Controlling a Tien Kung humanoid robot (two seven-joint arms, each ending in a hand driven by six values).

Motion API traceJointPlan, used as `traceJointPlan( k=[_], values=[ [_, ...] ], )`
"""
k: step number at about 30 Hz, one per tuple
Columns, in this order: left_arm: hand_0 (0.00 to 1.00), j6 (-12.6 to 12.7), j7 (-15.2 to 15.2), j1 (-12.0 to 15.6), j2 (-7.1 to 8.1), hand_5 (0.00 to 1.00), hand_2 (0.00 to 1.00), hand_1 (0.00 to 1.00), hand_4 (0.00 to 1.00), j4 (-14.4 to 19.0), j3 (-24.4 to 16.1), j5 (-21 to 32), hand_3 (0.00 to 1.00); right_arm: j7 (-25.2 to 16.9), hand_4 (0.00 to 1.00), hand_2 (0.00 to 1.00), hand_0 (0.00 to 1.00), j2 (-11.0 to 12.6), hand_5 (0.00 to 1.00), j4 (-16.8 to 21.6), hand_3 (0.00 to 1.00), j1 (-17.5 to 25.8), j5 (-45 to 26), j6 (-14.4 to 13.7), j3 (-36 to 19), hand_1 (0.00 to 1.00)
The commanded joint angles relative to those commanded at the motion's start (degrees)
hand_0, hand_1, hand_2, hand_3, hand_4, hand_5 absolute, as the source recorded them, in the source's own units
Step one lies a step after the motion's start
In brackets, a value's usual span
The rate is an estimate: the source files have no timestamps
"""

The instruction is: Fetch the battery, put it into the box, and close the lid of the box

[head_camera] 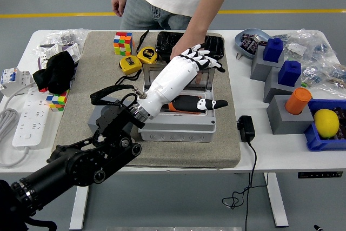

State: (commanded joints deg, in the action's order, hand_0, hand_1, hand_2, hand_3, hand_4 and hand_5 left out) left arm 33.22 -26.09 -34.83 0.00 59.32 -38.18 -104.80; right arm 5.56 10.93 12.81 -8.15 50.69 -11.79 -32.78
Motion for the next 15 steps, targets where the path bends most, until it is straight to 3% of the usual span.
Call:
traceJointPlan(
  k=[9, 13, 14, 15],
  values=[
    [0.761, -1.0, 2.8, 1.0, 0.0, 0.942, 0.614, 0.71, 0.998, 9.1, -4.5, -0.5, 0.59, 0.1, 0.998, 0.703, 0.746, -0.1, 0.987, 0.0, 0.734, 0.0, 0.1, 0.0, -0.3, 0.687],
    [0.761, -2.1, 4.2, 0.5, 0.0, 0.942, 0.614, 0.71, 0.998, 9.6, -7.1, -1.6, 0.59, 0.1, 0.998, 0.703, 0.746, -0.2, 0.987, 0.0, 0.734, -0.1, 0.1, 0.1, -0.3, 0.687],
    [0.816, -2.6, 4.8, 0.2, 0.0, 0.946, 0.671, 0.774, 0.998, 9.2, -7.8, -2.2, 0.647, 0.1, 0.998, 0.704, 0.746, -0.2, 0.983, 0.0, 0.734, -0.1, 0.1, 0.0, -0.3, 0.687],
    [0.816, -3.1, 5.4, -0.1, 0.0, 0.946, 0.671, 0.774, 0.998, 8.7, -8.2, -2.8, 0.647, 0.1, 0.998, 0.704, 0.746, -0.2, 0.983, 0.0, 0.734, -0.1, 0.1, 0.1, -0.3, 0.687]
  ],
)
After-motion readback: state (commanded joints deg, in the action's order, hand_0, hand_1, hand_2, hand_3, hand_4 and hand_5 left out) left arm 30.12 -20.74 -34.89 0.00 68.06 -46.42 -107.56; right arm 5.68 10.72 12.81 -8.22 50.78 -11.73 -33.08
